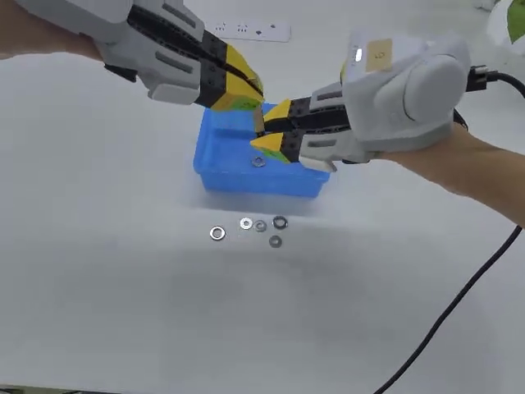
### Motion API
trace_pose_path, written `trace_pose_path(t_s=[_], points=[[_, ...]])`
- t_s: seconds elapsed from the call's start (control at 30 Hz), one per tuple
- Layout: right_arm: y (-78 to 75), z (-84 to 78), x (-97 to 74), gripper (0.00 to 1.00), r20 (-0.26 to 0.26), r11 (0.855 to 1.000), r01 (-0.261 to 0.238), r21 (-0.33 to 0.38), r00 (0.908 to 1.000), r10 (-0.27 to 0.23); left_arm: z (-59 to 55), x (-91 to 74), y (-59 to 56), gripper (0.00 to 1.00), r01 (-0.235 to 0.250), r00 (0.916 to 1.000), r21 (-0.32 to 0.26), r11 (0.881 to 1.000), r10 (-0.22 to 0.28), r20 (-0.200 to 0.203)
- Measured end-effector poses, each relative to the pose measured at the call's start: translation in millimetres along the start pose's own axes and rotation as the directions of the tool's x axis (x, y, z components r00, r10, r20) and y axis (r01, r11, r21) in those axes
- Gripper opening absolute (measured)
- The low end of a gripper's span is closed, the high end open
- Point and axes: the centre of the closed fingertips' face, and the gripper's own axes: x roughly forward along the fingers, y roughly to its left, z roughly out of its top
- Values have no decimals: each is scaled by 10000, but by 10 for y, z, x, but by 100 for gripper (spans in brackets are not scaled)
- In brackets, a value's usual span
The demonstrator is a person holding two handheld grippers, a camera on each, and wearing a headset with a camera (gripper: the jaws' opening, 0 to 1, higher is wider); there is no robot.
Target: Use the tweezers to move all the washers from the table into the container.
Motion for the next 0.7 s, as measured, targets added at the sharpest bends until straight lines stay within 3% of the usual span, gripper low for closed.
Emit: trace_pose_path(t_s=[0.13,0.23,0.5,0.7], points=[[96,-38,-57,11,-263,9996,11,-287,9997,-18,24,60,-144,6,-195,9994,719,9972,216,-285],[228,-77,-78,11,-452,9989,-127,-442,9989,107,14,119,-273,6,-12,9987,918,9958,59,-507],[459,-91,-145,10,-568,9982,-313,-510,9980,284,-3,141,-452,6,199,9983,713,9973,-160,-553],[604,-135,-139,10,-516,9986,-399,-354,9979,380,-57,139,-585,6,-149,9994,373,9992,160,-295]])
